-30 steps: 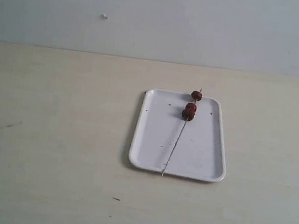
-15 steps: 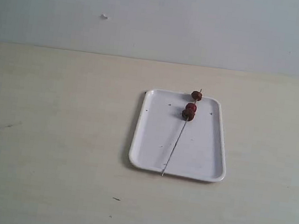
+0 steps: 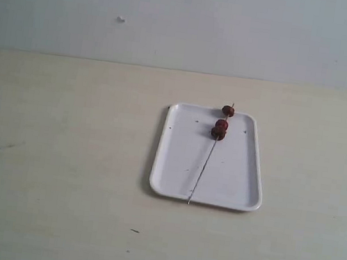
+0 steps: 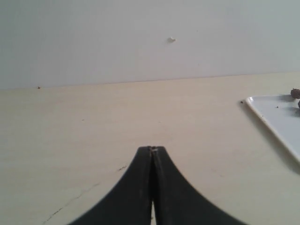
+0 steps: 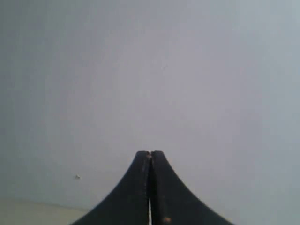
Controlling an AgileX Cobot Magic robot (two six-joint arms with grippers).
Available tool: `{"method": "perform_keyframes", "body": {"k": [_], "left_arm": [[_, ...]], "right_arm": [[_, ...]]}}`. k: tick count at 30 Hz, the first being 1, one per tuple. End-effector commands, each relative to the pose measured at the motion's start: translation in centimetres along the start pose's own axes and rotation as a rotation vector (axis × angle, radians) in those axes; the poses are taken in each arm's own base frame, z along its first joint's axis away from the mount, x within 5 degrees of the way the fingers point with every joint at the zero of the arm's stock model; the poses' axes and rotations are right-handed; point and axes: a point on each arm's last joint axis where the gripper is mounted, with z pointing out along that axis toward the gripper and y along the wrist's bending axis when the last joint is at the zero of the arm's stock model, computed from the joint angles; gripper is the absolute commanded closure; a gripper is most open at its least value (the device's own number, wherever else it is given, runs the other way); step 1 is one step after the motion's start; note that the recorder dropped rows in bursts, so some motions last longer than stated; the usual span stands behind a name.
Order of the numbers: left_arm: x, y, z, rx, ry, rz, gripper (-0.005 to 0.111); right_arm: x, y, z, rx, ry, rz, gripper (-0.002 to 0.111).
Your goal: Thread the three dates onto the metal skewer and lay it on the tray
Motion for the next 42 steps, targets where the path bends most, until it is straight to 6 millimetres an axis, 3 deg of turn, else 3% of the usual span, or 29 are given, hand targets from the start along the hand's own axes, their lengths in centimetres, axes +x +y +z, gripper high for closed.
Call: {"method": "perform_keyframes", "body": {"k": [1, 5, 6, 10, 12, 18, 42], "left_arm": [[0.1, 0.0, 0.0, -0.003, 0.001, -0.005, 0.107], [0.1, 0.0, 0.0, -0.003, 0.001, -0.005, 0.107], [0.1, 0.0, 0.0, -0.003, 0.001, -0.005, 0.107], [0.1, 0.0, 0.0, -0.003, 0.001, -0.005, 0.107], [0.1, 0.0, 0.0, -0.003, 0.001, -0.005, 0.107], [0.1, 0.0, 0.0, -0.004, 0.003, -0.005, 0.107], [0.1, 0.0, 0.0, -0.004, 0.004, -0.005, 0.107]], "right_arm": [[2.4, -2.5, 0.8, 0.238, 0.033, 0.114, 0.108], [7.5, -5.0, 2.2, 0.392, 0.080, 0.071, 0.108], [9.9, -5.4, 2.6, 0.400, 0.115, 0.055, 0.108], [16.4, -6.1, 2.8, 0.412, 0.255, 0.082, 0.108], [17.8, -6.1, 2.6, 0.415, 0.292, 0.089, 0.108], [19.0, -6.1, 2.3, 0.424, 0.398, 0.112, 0.108], [19.0, -6.1, 2.3, 0.426, 0.396, 0.123, 0.108]]}}
